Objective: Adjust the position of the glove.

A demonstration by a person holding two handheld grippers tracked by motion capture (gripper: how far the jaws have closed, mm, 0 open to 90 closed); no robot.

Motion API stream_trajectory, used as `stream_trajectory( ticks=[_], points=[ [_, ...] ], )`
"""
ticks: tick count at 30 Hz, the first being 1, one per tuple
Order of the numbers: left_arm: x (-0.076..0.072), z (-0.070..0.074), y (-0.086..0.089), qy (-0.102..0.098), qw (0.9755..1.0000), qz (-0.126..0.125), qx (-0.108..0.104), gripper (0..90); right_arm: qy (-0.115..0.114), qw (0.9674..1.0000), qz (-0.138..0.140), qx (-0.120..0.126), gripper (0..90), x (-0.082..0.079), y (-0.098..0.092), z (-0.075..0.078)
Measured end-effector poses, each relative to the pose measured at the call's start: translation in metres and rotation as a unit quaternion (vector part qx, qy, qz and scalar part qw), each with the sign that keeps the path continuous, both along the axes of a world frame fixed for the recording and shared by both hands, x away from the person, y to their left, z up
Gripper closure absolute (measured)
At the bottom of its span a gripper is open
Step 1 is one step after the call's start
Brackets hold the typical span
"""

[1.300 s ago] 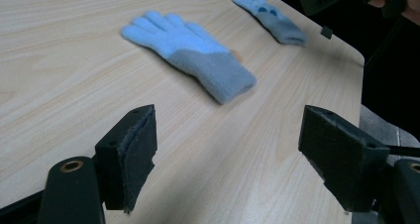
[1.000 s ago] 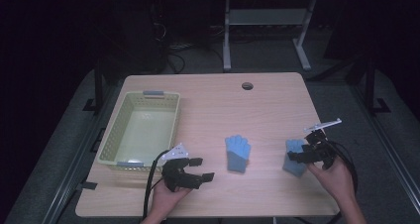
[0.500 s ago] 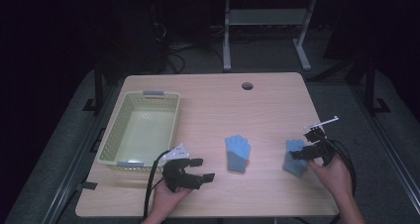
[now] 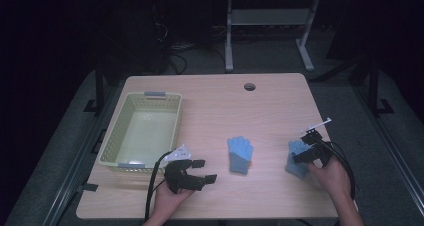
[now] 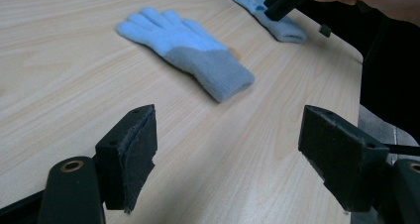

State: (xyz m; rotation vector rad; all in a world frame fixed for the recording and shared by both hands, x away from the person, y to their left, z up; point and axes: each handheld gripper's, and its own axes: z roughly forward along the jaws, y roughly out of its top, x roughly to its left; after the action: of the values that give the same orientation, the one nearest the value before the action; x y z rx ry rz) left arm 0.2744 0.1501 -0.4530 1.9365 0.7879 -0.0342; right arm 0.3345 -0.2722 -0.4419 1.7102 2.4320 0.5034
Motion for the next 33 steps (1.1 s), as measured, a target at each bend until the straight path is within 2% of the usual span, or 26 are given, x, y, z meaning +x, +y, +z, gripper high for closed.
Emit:
stream_trajectory(
  ticks=[5, 10, 18, 24, 25, 33],
  points=[
    [0.0001, -0.0003, -0.0001, 0.000, 1.0000, -0.001, -0.001, 22.7, -0.003, 0.9999, 0.005, -0.015, 52.0, -0.0001, 0.0038, -0.0007],
    [0.0005, -0.0011, -0.0006, 0.001, 1.0000, 0.000, 0.003, 22.7, -0.004, 0.9998, 0.013, -0.014, 60.8, 0.0007, 0.0029, -0.0006],
    [0.0005, -0.0002, -0.0003, 0.004, 1.0000, 0.001, -0.003, 22.8, -0.006, 0.9997, 0.018, -0.016, 67.6, 0.0011, 0.0057, -0.0005],
    [0.0004, -0.0014, -0.0007, 0.004, 1.0000, -0.002, -0.001, 22.8, 0.001, 0.9997, 0.023, -0.010, 75.8, 0.0029, 0.0049, 0.0000],
    [0.0000, -0.0014, -0.0015, 0.007, 1.0000, -0.001, -0.006, 22.9, 0.003, 0.9997, 0.024, -0.008, 77.2, 0.0034, 0.0044, 0.0000],
    [-0.0004, -0.0015, -0.0023, 0.005, 1.0000, -0.003, -0.003, 22.9, 0.009, 0.9996, 0.028, 0.005, 80.4, 0.0041, 0.0022, 0.0011]
  ],
)
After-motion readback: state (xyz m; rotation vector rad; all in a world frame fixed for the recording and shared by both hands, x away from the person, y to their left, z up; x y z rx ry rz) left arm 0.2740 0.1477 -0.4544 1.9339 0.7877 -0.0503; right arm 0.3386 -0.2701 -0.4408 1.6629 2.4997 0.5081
